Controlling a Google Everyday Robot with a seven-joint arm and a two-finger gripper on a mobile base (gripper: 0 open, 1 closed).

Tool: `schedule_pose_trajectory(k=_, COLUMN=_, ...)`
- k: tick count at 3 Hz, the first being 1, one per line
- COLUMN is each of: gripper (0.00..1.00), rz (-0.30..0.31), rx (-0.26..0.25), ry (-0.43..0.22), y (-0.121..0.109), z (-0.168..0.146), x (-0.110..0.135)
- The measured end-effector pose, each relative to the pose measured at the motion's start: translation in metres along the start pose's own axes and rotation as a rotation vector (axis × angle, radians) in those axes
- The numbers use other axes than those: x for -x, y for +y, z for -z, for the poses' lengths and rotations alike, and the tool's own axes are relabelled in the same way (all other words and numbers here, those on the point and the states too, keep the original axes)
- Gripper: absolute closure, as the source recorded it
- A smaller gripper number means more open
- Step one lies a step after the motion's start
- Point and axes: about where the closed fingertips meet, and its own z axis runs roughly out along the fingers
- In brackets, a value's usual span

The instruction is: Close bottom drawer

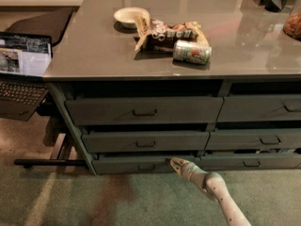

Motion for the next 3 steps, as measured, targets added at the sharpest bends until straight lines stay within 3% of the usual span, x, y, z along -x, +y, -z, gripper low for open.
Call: schedule_pose_trajectory(k=3, gripper=1.0, rz=0.014, rx=0.005, ry=-0.031, y=-0.003, z=-0.012, x=0.005)
